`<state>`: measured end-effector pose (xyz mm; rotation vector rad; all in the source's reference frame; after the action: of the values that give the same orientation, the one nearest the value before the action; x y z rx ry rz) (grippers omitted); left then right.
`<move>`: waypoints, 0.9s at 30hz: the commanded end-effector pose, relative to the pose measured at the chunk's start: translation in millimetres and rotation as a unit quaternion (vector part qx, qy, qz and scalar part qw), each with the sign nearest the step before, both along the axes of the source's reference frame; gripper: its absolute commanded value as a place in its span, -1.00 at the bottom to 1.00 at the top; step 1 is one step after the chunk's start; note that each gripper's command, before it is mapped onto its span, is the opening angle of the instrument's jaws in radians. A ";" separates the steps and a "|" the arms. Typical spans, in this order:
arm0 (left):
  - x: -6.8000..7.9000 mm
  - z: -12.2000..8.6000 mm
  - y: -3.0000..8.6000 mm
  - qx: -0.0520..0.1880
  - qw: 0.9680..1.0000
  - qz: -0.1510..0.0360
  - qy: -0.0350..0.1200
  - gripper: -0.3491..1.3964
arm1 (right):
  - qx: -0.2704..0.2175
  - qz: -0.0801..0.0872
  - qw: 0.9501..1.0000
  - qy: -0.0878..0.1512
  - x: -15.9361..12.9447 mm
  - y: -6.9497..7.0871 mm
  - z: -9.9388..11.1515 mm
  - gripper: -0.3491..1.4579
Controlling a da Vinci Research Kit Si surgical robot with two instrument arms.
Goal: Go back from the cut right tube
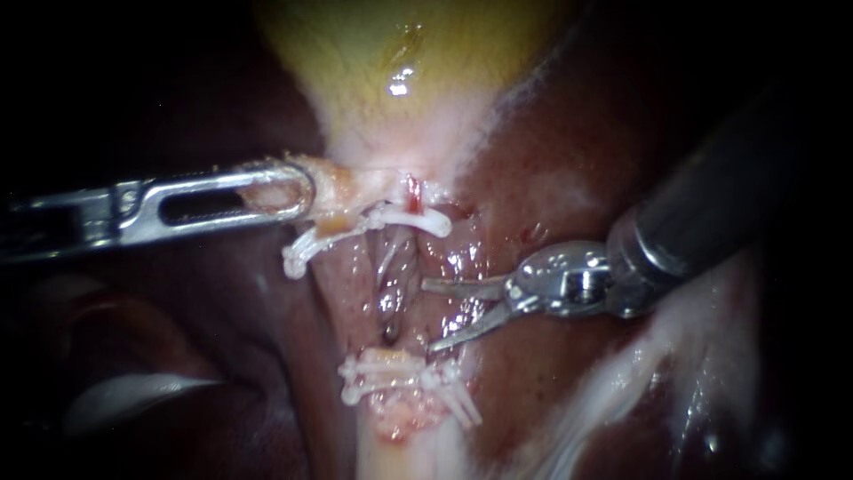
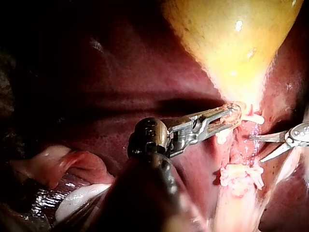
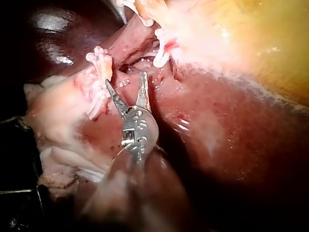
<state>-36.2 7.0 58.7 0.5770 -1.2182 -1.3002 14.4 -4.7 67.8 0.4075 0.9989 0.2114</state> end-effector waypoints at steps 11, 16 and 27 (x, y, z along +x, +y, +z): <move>0.1 0.2 0.1 0.000 1.000 -0.002 0.001 -1.00 | -0.071 0.000 0.997 -0.030 -5.8 2.0 -3.6 0.99; 0.1 0.2 0.1 0.000 1.000 -0.002 0.001 -1.00 | -0.075 0.004 0.997 -0.028 -7.0 2.5 -4.4 0.99; 0.0 0.3 0.1 0.000 1.000 -0.002 0.002 -1.00 | -0.081 0.001 0.996 -0.025 -7.4 2.6 -4.8 0.99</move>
<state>-36.2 7.1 59.1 0.5725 -1.2177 -1.3031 7.0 -2.1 63.0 0.2512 0.9603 0.1401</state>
